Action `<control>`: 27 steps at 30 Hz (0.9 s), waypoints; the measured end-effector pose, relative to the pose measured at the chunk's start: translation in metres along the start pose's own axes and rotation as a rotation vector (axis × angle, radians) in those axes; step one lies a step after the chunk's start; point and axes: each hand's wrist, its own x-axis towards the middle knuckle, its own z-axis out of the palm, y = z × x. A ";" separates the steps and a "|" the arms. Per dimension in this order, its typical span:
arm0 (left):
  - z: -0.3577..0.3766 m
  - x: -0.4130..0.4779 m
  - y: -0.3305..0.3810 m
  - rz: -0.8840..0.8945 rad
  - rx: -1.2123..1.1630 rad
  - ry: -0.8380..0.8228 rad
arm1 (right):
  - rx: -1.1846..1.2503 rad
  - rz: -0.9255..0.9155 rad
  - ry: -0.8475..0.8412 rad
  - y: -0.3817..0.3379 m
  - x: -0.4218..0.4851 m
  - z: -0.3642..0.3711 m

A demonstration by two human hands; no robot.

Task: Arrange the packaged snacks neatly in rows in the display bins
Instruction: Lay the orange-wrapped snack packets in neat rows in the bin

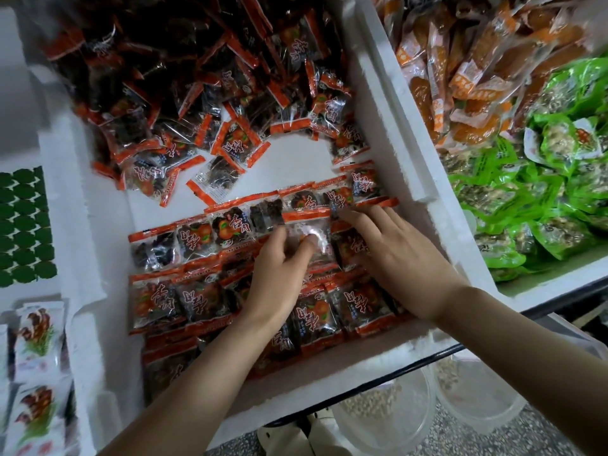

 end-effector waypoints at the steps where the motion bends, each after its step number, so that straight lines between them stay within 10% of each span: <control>1: 0.001 0.001 0.002 0.016 -0.009 0.017 | 0.077 -0.033 -0.014 -0.005 0.001 -0.005; 12: 0.025 0.014 0.040 -0.027 -0.161 -0.017 | -0.028 -0.041 0.204 0.006 0.015 -0.029; 20: 0.006 0.050 0.006 0.337 0.947 -0.142 | -0.183 -0.034 0.181 0.048 0.063 -0.018; 27: 0.004 0.058 -0.014 0.435 1.058 -0.179 | -0.383 -0.008 -0.161 0.052 0.055 0.002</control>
